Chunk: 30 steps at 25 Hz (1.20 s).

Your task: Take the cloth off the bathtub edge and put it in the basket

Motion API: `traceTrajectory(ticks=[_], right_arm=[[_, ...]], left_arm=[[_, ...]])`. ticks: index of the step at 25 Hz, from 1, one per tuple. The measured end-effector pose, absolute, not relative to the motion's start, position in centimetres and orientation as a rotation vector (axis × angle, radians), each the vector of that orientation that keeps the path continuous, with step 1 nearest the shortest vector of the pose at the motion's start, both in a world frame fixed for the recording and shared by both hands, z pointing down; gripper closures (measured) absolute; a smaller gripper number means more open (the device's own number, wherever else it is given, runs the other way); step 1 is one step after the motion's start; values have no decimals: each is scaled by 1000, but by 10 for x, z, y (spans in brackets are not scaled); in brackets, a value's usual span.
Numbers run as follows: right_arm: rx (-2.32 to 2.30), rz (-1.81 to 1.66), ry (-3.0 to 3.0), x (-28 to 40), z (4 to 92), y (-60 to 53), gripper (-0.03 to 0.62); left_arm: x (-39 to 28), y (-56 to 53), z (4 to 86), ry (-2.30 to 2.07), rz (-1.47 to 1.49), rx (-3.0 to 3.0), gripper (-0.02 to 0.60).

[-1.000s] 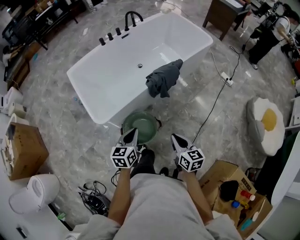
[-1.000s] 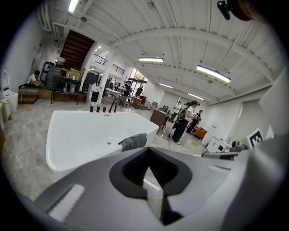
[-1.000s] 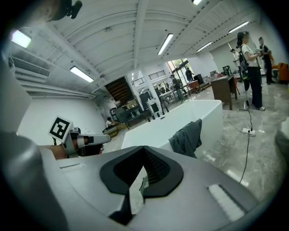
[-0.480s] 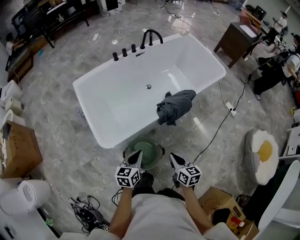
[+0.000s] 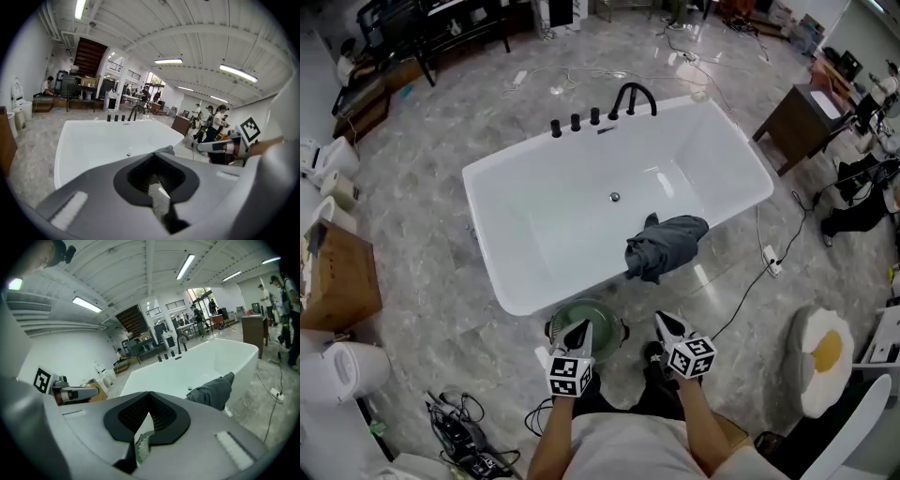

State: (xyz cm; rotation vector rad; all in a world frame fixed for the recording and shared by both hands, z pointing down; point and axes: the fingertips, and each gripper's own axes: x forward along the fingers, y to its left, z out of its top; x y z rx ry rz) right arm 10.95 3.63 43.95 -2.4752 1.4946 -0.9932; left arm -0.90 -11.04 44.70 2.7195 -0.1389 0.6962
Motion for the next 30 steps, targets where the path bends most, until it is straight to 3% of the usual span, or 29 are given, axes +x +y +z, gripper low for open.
traceTrajectory(ticks=[11, 21, 30], right_arm=[[-2239, -1124, 1888, 223, 480, 85, 592], [-2303, -1086, 1579, 352, 494, 100, 592], [-2441, -1032, 1680, 411, 558, 109, 589]], left_arm=[[78, -72, 468, -620, 911, 2631, 523], [192, -19, 475, -657, 823, 2621, 523], [253, -9, 565, -553, 915, 2667, 523]])
